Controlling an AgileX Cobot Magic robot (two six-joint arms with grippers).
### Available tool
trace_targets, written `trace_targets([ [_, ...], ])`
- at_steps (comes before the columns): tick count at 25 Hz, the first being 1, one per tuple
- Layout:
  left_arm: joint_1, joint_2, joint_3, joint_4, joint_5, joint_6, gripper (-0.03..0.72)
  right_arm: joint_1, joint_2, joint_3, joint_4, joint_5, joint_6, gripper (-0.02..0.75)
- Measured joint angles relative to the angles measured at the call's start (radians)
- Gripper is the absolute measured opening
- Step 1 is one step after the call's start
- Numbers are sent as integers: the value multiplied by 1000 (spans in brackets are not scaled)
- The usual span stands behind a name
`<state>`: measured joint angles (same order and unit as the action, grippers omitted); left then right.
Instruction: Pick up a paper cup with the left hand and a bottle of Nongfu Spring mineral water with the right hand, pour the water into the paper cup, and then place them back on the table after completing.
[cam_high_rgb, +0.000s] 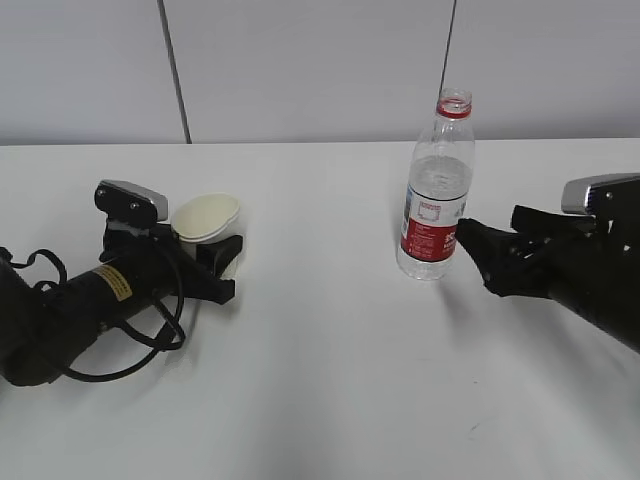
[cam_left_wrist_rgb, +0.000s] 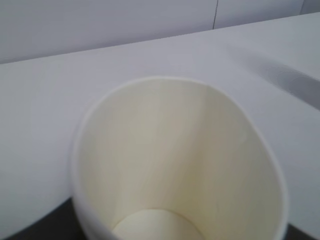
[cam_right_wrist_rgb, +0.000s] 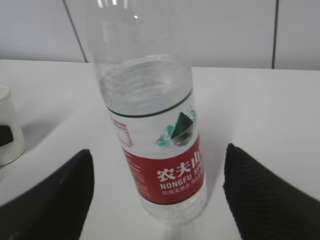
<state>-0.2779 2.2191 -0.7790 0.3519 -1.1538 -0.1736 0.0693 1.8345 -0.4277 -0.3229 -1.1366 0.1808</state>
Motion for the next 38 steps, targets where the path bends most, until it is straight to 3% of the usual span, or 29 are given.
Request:
trace_targets([
  [8,0,0,0,2,0,0,360,0,8,-80,-55,7,0,647],
  [33,0,0,0,3,-1,0,358,44,289,-363,-71,4,65,650],
  [38,0,0,0,3,-1,0,358,44,296,-370,-67,-8,65,594],
])
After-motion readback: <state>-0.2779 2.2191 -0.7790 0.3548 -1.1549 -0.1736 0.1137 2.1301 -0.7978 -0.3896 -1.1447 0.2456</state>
